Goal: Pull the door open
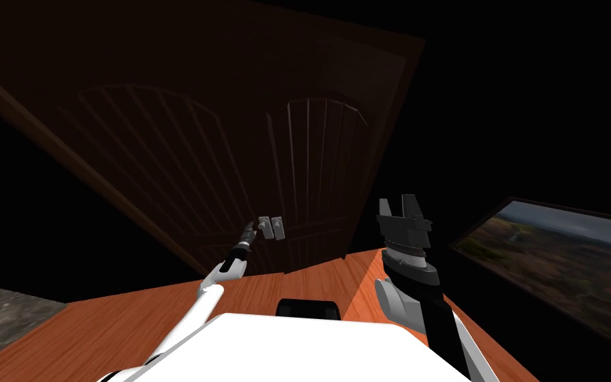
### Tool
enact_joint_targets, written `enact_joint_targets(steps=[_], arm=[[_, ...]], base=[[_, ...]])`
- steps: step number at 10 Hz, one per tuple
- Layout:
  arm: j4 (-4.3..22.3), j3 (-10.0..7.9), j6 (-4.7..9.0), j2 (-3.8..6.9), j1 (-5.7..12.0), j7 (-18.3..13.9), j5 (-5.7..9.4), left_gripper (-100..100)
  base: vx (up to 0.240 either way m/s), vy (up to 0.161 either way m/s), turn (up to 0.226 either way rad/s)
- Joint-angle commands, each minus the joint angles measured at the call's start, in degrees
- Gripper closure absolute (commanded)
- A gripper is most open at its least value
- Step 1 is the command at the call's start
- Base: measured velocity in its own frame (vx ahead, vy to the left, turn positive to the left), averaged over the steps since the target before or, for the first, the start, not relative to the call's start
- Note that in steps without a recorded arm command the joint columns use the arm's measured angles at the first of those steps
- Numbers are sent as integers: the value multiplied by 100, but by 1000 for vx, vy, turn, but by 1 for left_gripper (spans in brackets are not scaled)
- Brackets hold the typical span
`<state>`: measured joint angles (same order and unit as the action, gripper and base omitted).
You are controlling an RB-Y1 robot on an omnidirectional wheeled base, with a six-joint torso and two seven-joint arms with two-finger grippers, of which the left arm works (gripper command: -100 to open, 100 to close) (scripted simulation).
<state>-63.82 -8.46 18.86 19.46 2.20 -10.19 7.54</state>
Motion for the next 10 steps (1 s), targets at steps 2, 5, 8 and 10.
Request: enact_joint_targets(steps=[2,5,8,10], arm=[[95,68,82,-57,93,3,-14,-100],[95,68,82,-57,93,3,-14,100],[95,68,82,-57,93,3,-14,100],[130,-7,78,29,4,-4,-1,100]], base=[[114,-105,-83],[-19,16,-9],[-4,3,-3],[-143,106,121]])
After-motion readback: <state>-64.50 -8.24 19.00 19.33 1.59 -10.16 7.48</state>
